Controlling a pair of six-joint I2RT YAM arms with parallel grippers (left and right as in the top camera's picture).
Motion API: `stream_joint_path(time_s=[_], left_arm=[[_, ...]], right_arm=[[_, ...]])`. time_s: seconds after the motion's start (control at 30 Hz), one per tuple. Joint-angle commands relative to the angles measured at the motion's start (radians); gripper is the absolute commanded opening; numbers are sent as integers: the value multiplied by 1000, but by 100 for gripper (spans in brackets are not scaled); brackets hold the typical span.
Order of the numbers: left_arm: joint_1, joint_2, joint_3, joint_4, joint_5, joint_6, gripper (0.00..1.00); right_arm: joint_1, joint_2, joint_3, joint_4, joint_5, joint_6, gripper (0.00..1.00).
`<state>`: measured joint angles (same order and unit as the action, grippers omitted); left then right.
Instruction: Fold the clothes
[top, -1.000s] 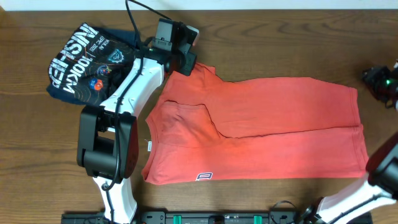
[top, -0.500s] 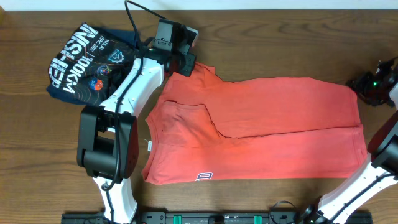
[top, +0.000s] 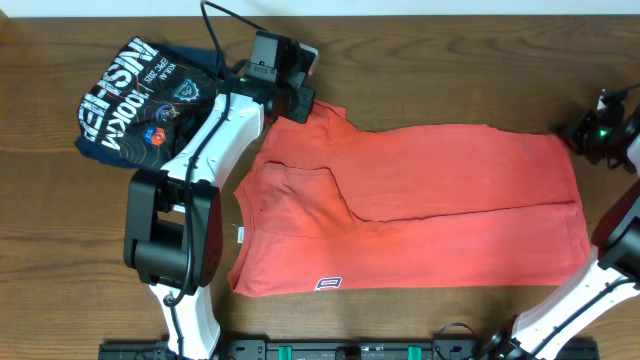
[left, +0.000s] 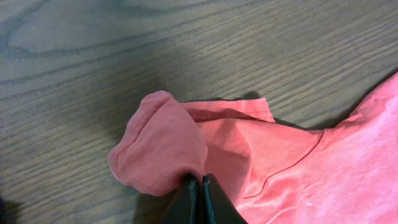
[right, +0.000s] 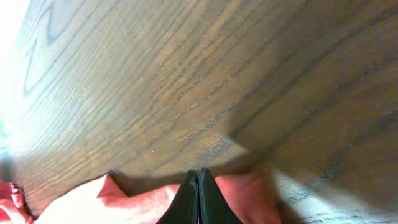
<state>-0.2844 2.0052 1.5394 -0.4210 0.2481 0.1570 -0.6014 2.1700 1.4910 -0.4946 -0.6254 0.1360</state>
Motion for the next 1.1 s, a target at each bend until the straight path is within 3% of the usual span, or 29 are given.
stream_joint_path(time_s=[0.0,0.2,0.27,0.3,0.53,0.6,0.73,0.8,1.07], left_arm=[[-3,7,4,-13,5,-5,6],[-3,7,4,-19,5,-5,6],[-3,7,4,-20,5,-5,6],[-3,7,4,-20,5,-5,6],[-3,7,4,-20,5,-5,6],[-3,7,4,-20,5,-5,6],[-3,7,4,-23,5,-5,5],[-3,7,4,-23,5,-5,6],[-3,7,4,-36,5,-5,6]], right_arm=[[-42,5,15,-8,-34,-17,1],[-87,-5,14,-37,-18,-18,2],[-87,-5,14,-37,40,-17,28],[-85,-5,14,-35,71,-18,33],[-22,35,13,-33,120,-18,35],[1,53,13,-31,145,-18,34],[27,62,13,-26,144,-33,19],[26,61,14,-31,148,-45,1],[-56,-29,15,-64,158,-16,1]])
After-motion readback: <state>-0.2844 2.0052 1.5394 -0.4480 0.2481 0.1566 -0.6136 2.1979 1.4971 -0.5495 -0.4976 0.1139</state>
